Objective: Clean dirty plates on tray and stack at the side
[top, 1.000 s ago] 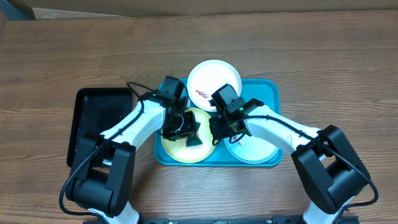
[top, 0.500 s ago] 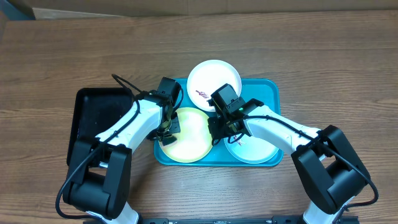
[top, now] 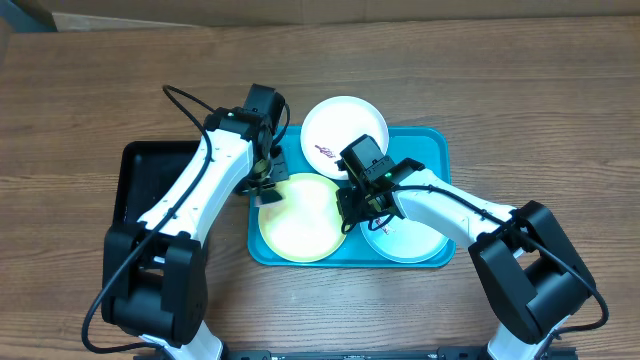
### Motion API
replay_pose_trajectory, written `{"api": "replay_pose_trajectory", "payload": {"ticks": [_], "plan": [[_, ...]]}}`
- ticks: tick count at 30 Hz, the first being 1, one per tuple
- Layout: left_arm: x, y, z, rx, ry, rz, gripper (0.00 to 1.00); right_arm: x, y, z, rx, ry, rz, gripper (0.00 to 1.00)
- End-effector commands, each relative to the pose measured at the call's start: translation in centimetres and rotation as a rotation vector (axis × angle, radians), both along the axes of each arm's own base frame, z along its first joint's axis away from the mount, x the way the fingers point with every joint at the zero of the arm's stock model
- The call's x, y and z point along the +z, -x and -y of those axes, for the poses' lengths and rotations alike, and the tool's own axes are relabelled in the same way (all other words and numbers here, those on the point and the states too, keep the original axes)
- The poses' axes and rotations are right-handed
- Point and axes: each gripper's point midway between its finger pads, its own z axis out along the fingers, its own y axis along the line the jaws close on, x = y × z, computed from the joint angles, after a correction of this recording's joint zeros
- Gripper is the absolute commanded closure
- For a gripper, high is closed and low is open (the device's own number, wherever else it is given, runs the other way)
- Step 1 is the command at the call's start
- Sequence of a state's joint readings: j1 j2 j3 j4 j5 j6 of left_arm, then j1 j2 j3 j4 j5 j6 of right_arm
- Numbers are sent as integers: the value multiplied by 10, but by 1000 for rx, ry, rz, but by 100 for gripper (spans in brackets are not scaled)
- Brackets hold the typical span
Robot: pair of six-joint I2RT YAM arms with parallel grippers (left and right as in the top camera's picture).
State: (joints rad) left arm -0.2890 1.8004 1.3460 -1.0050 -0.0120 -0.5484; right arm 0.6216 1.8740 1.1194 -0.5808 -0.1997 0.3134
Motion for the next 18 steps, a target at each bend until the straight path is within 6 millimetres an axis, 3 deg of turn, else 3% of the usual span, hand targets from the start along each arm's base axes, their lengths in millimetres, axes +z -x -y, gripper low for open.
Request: {"api": "replay_pose_trajectory", "payload": {"ticks": [1, 5, 10, 13, 18], "plan": [[-6, 19, 59, -59, 287, -84, 96, -3, -2, 5, -5, 18, 9, 92], [-25, 33, 83, -119, 342, -87, 96, -3, -2, 5, -5, 18, 9, 92], [-50, 45, 87, -106, 338, -86, 96, -3, -2, 5, -5, 19, 7, 92], [-62, 41, 70, -41, 287, -65, 96, -3, -2, 5, -5, 19, 7, 92], [-78, 38, 13, 48, 33, -31, 96, -3, -1, 6, -5, 21, 5, 92]]}}
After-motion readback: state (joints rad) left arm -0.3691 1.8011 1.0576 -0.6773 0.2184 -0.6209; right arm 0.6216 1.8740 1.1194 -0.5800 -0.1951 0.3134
